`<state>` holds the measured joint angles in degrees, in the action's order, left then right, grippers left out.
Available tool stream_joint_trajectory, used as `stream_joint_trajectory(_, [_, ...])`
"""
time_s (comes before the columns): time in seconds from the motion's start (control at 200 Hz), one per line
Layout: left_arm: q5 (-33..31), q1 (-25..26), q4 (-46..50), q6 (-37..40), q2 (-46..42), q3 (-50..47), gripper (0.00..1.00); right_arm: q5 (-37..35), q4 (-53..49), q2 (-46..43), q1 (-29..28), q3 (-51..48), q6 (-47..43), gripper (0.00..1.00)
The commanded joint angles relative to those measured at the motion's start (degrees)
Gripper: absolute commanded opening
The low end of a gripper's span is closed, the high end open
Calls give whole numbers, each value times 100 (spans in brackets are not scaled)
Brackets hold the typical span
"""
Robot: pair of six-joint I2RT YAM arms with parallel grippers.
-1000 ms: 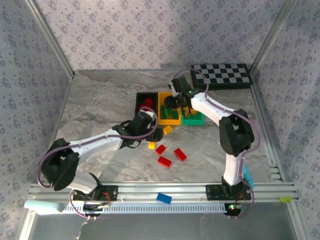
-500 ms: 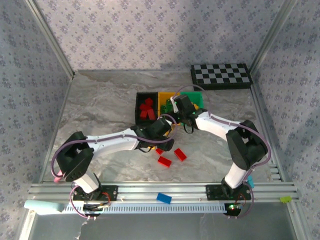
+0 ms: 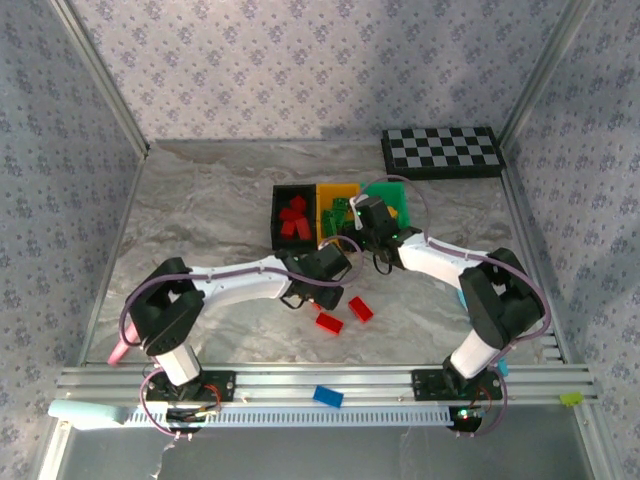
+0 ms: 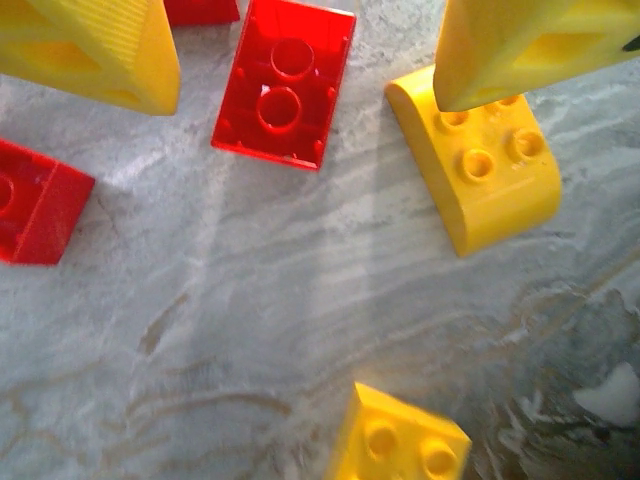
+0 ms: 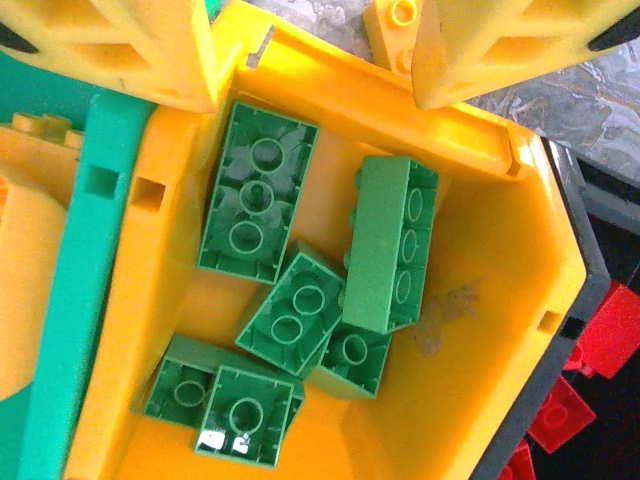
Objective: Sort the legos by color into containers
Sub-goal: Pick up the lego from the middle-left of the table.
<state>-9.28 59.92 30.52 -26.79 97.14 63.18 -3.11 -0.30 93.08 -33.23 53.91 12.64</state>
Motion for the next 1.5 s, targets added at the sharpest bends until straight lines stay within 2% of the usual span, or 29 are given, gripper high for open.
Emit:
stream_joint_trajectory(0.0, [177, 46, 347, 95, 101, 256, 63, -163, 143, -90, 27, -74, 91, 55])
stream_joint_trajectory(0.265, [388, 50, 506, 257, 615, 615, 59, -177, 171, -62, 30, -80, 124, 55])
stream_joint_trajectory(0.755, [172, 22, 492, 108, 1046, 600, 56, -112, 155, -215, 30, -119, 151, 56])
stream_joint_trajectory(0.91, [208, 19, 449, 34, 1114, 670, 42, -95, 169, -300, 38, -150, 159, 55])
stream_joint_trajectory(1.035, [127, 20, 476, 41, 1032, 671, 38, -120, 169, -237, 53, -144, 159, 55])
stream_joint_trajectory(1.134, [68, 20, 468, 68, 973, 630, 29, -142, 162, -257, 56, -148, 151, 55])
stream_joint_trajectory(1.494, [51, 18, 457, 79, 883, 714, 26, -154, 192, -268, 80, -178, 164, 55])
